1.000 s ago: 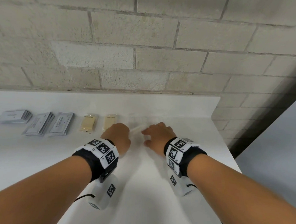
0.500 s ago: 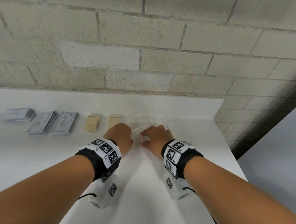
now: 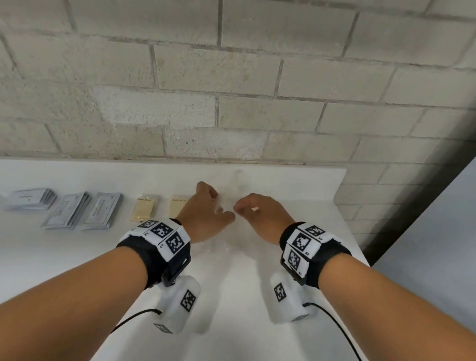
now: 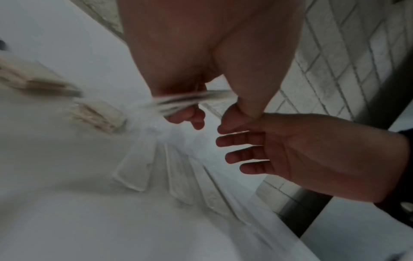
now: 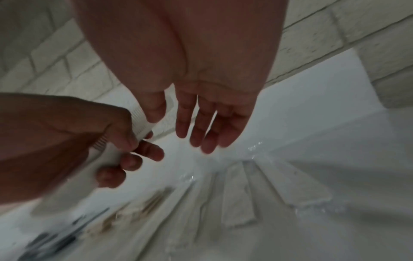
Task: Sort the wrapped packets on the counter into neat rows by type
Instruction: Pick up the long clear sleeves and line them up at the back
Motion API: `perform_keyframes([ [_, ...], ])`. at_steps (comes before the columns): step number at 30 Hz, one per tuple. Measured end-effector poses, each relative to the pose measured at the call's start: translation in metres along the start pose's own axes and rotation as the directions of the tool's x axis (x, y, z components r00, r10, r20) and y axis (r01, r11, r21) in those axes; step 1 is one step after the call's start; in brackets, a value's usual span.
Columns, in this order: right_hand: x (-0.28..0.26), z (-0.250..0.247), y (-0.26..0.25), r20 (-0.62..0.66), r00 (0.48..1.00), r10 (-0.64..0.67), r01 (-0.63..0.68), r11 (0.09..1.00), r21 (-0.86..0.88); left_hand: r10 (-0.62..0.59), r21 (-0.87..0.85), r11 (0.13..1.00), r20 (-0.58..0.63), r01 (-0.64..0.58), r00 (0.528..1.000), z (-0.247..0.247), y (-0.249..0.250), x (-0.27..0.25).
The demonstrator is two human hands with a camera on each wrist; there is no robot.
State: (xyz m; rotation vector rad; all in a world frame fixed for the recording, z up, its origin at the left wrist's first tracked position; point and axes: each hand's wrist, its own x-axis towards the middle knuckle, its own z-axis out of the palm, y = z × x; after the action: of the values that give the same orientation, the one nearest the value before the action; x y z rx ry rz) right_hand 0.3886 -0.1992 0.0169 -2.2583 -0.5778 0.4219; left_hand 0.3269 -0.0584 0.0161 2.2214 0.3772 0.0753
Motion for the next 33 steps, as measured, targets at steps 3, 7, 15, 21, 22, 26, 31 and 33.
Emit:
perform_keyframes([
  [3, -0.011, -0.021, -0.005, 0.041, 0.998, 0.053, -0.062, 0.964, 0.26, 0.048, -0.134, 0.99, 0.099, -0.035, 0.994, 0.013, 0.028, -0.005],
  [7, -0.033, -0.047, 0.004, 0.042, 0.991, 0.129, -0.134, 0.884, 0.447, 0.063, -0.272, 0.962, 0.156, -0.019, 0.986, 0.037, 0.054, -0.012],
  [15, -0.056, -0.075, 0.048, -0.059, 0.962, 0.266, -0.191, 0.813, 0.551, 0.12, -0.304, 0.951, 0.189, -0.058, 0.975, 0.09, 0.082, -0.016],
  [21, -0.042, -0.081, 0.08, -0.111, 0.908, 0.403, -0.324, 0.845, 0.425, 0.032, -0.328, 0.943, 0.244, 0.051, 0.969, 0.112, 0.077, 0.004],
  [22, -0.039, -0.082, 0.084, -0.11, 0.903, 0.416, -0.339, 0.846, 0.411, 0.024, -0.266, 0.963, 0.219, 0.036, 0.975, 0.114, 0.073, 0.01],
  [26, -0.017, -0.086, 0.093, -0.142, 0.877, 0.458, -0.393, 0.856, 0.336, -0.013, -0.019, 1.0, 0.122, 0.016, 0.992, 0.117, 0.066, 0.035],
  [31, 0.01, -0.085, 0.095, -0.182, 0.866, 0.466, -0.441, 0.883, 0.163, -0.063, 0.119, 0.991, 0.044, 0.057, 0.997, 0.117, 0.063, 0.058],
  [33, 0.017, -0.083, 0.097, -0.19, 0.874, 0.448, -0.449, 0.893, 0.041, -0.056, 0.186, 0.981, 0.043, 0.047, 0.997, 0.118, 0.06, 0.064],
])
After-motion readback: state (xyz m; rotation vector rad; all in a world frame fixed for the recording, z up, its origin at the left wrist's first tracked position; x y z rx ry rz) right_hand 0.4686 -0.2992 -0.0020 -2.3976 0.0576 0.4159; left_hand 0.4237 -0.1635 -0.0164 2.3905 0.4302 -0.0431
